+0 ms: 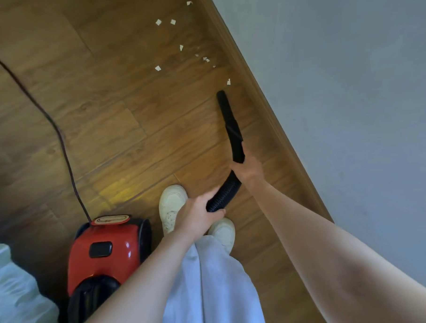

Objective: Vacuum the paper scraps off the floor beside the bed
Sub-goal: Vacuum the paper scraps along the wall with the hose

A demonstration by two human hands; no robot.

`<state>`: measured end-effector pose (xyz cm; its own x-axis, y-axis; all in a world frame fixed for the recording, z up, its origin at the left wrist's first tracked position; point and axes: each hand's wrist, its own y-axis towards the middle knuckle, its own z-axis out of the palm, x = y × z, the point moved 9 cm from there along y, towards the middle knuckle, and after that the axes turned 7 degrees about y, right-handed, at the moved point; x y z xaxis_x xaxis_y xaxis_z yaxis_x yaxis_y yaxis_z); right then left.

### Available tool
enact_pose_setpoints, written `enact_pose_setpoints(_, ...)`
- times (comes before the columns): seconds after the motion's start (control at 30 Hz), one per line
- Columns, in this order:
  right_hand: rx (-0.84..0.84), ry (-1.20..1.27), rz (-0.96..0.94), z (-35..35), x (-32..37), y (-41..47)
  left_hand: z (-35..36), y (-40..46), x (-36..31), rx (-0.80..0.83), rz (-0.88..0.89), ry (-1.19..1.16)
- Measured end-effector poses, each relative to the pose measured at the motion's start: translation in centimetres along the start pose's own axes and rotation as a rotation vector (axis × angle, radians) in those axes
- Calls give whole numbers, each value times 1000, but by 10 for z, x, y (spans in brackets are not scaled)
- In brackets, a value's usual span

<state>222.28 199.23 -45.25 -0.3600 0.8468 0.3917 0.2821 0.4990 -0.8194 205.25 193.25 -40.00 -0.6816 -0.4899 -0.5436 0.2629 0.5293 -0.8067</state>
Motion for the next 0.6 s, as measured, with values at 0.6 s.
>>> enact_pose_setpoints(0.6, 29, 231, -2, 47, 48, 25, -58, 19, 30, -55, -89, -50)
